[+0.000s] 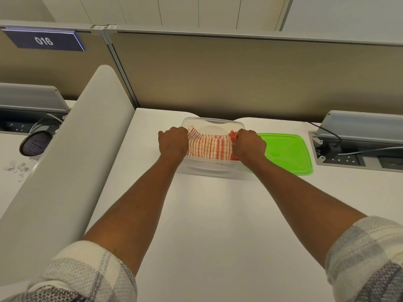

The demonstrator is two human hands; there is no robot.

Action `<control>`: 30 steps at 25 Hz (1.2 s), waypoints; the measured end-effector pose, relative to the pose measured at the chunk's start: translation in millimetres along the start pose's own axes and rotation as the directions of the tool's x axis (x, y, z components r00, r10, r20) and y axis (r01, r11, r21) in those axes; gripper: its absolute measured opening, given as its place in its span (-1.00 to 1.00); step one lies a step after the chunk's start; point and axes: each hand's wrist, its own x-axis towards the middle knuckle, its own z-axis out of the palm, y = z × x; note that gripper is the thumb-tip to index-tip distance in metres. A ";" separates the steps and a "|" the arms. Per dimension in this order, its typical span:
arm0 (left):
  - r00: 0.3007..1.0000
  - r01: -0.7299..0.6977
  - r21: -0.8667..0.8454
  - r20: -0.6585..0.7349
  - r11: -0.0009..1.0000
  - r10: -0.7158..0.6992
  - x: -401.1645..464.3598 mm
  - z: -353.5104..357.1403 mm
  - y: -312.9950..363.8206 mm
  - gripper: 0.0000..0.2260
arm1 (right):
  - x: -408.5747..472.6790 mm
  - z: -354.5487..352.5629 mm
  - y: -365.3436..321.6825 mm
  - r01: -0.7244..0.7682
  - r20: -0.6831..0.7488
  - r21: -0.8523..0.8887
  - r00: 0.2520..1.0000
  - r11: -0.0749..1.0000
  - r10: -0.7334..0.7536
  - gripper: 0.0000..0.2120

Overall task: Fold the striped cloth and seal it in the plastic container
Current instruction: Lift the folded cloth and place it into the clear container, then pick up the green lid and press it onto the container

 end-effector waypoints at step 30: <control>0.880 -0.468 -0.103 0.043 0.878 0.474 -118.5 43.0 204.9 -0.73 | -43.7 -5.0 223.4 0.016 0.100 0.015 0.995 1.000 -0.017 -0.60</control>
